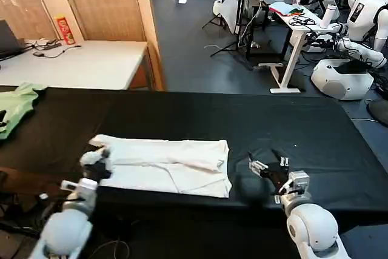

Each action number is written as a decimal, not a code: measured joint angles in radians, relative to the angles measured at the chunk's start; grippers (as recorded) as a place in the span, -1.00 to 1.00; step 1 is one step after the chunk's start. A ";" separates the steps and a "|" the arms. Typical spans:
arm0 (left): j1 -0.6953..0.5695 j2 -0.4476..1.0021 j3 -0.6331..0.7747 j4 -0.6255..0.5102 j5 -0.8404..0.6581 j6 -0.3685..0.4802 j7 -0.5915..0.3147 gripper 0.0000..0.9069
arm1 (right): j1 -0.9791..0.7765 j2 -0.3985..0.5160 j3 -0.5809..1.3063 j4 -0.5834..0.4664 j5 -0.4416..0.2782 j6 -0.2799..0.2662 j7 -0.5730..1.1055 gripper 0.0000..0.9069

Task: Fold and organize the clothes.

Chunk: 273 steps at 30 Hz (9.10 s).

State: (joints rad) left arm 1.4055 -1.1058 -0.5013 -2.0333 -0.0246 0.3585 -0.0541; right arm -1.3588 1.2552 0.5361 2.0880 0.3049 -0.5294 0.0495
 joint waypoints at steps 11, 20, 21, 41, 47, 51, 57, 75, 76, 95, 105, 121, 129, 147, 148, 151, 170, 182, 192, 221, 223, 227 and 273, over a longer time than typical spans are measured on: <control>-0.124 -0.180 0.341 0.044 -0.153 0.039 -0.026 -1.00 | -0.043 0.007 0.054 0.004 -0.023 0.000 -0.001 0.94; -0.212 -0.269 0.486 0.083 -0.229 0.051 -0.044 -1.00 | -0.046 0.011 0.059 -0.001 -0.028 0.000 -0.003 0.94; -0.218 -0.274 0.493 0.087 -0.229 0.051 -0.043 -1.00 | -0.044 0.011 0.057 -0.002 -0.028 0.000 -0.003 0.94; -0.243 -0.359 0.574 0.118 -0.227 -0.058 0.030 0.94 | 0.011 -0.023 0.028 -0.043 -0.013 0.002 -0.011 0.94; -0.297 -0.295 0.511 0.097 -0.109 -0.103 0.025 0.94 | 0.057 -0.055 -0.033 -0.036 0.042 -0.008 -0.064 0.94; -0.326 -0.196 0.414 0.113 -0.109 -0.111 0.002 0.94 | 0.105 -0.089 -0.106 -0.046 0.100 0.000 -0.113 0.94; -0.299 -0.093 0.298 0.111 -0.067 -0.117 0.000 0.94 | 0.211 -0.104 -0.238 -0.082 0.100 -0.003 -0.112 0.94; -0.188 -0.085 0.214 0.114 0.024 -0.127 0.001 0.94 | 0.384 -0.104 -0.424 -0.176 -0.103 -0.207 -0.070 0.94; -0.188 -0.086 0.214 0.115 0.024 -0.127 0.001 0.94 | 0.381 -0.108 -0.411 -0.177 -0.103 -0.207 -0.062 0.94; -0.154 -0.083 0.186 0.125 0.034 -0.157 0.001 0.94 | 0.304 -0.101 -0.309 -0.122 0.054 -0.119 -0.068 0.94; -0.126 -0.083 0.168 0.132 0.047 -0.171 0.002 0.94 | 0.350 -0.112 -0.392 -0.110 0.109 -0.177 -0.117 0.94; -0.112 -0.099 0.165 0.139 0.064 -0.181 0.001 0.94 | 0.247 -0.144 -0.411 -0.055 -0.001 -0.150 -0.140 0.48; -0.090 -0.102 0.153 0.129 0.069 -0.191 0.001 0.94 | 0.216 -0.144 -0.415 -0.041 -0.095 -0.089 -0.152 0.20; -0.063 -0.110 0.139 0.109 0.076 -0.203 0.001 0.94 | 0.118 -0.160 -0.377 0.019 -0.169 -0.040 -0.161 -0.63; -0.062 -0.110 0.138 0.108 0.074 -0.203 0.001 0.94 | 0.104 -0.164 -0.371 0.032 -0.173 -0.040 -0.159 -0.61; -0.061 -0.110 0.135 0.107 0.072 -0.203 0.001 0.94 | 0.060 -0.175 -0.355 0.071 -0.195 -0.043 -0.152 -0.57; -0.080 -0.099 0.105 0.149 0.012 -0.211 0.001 0.94 | -0.301 -0.157 -0.162 0.309 -0.148 -0.114 -0.027 0.94; -0.077 -0.140 0.098 0.142 -0.416 -0.047 -0.001 0.94 | -0.268 -0.076 -0.056 0.250 0.012 0.029 0.011 0.94; -0.091 -0.175 0.106 0.132 -0.749 0.003 -0.007 0.94 | -0.248 -0.052 -0.007 0.230 0.036 0.039 0.006 0.94; -0.122 -0.206 0.099 0.152 -0.720 0.006 -0.068 -1.00 | -0.234 -0.027 -0.036 0.219 -0.020 0.062 -0.004 0.94; -0.122 -0.190 0.091 0.141 -0.662 0.006 -0.065 -1.00 | -0.231 -0.030 -0.035 0.215 -0.022 0.061 -0.004 0.94; -0.113 -0.123 0.059 0.121 -0.503 -0.025 -0.055 -1.00 | -0.219 -0.032 -0.035 0.195 -0.027 0.060 -0.004 0.94; -0.163 -0.096 0.365 -0.023 -0.217 -0.231 0.041 0.94 | -0.168 -0.014 -0.139 0.116 0.041 -0.007 -0.024 0.94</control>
State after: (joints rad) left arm 1.2421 -1.2018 -0.1368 -2.0560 -0.2421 0.1274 -0.0131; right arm -1.5271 1.2408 0.3972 2.2044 0.3456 -0.5361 0.0255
